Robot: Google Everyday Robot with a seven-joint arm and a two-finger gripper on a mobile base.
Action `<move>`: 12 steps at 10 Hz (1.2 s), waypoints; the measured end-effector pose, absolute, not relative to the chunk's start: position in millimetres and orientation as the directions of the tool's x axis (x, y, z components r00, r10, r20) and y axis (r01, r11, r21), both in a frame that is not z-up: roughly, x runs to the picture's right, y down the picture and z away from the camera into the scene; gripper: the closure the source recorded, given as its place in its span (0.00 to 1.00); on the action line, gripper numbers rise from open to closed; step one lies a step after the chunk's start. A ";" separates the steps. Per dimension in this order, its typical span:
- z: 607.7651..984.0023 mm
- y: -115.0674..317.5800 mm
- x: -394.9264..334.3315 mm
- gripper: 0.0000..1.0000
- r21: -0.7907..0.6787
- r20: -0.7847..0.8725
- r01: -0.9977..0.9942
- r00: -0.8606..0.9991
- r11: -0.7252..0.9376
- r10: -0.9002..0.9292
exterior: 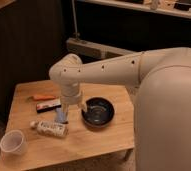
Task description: Place the eraser on the white sponge
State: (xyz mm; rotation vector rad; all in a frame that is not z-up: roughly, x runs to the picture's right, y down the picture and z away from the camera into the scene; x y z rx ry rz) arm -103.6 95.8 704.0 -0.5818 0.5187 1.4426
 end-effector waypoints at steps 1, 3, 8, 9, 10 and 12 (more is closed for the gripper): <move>703.9 96.0 -104.1 0.35 -0.057 -0.649 -0.998 0.067 0.040 0.758; 710.6 81.2 -107.0 0.35 -0.137 -0.581 -0.984 0.174 0.114 0.795; 718.2 50.6 -130.6 0.35 -0.453 -0.297 -0.751 0.635 0.480 0.713; 718.8 47.1 -132.6 0.35 -0.475 -0.257 -0.709 0.679 0.521 0.688; 719.0 45.6 -135.4 0.35 -0.488 -0.231 -0.680 0.705 0.547 0.670; 720.3 46.9 -133.9 0.35 -0.504 -0.198 -0.672 0.702 0.543 0.685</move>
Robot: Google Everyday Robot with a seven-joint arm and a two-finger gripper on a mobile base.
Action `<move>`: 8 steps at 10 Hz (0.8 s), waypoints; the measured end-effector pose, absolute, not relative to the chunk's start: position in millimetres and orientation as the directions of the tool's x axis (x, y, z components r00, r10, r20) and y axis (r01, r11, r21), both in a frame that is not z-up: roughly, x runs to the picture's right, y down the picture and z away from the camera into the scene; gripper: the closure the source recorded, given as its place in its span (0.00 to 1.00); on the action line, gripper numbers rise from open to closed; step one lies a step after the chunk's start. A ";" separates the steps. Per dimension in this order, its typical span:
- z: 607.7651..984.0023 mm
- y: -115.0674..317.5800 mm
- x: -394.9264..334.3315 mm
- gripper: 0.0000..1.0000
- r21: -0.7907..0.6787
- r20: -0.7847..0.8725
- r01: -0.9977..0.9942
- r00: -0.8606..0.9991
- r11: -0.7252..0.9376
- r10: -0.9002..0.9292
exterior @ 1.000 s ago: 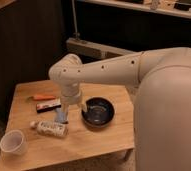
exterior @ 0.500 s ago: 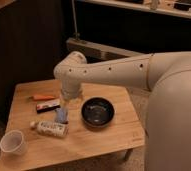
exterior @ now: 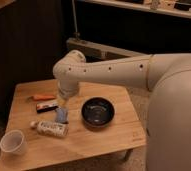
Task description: Place the eraser on the white sponge
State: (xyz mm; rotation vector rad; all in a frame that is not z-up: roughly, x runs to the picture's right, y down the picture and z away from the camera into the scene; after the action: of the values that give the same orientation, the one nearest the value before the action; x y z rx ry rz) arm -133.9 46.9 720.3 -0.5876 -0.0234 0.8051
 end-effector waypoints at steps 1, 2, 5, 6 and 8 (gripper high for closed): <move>722.7 47.7 -132.8 0.35 -0.519 -0.165 -0.664 0.696 0.538 0.699; 726.5 48.0 -140.0 0.35 -0.543 -0.122 -0.635 0.707 0.550 0.696; 748.7 39.1 -192.2 0.35 -0.600 -0.012 -0.528 0.757 0.601 0.653; 758.5 34.7 -220.4 0.35 -0.610 0.032 -0.480 0.780 0.630 0.625; 774.6 33.1 -260.5 0.35 -0.621 0.096 -0.394 0.819 0.677 0.565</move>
State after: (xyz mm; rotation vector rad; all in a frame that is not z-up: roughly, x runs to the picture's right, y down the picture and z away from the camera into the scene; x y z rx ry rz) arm -260.5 33.1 774.6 -0.6237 -0.2924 0.5475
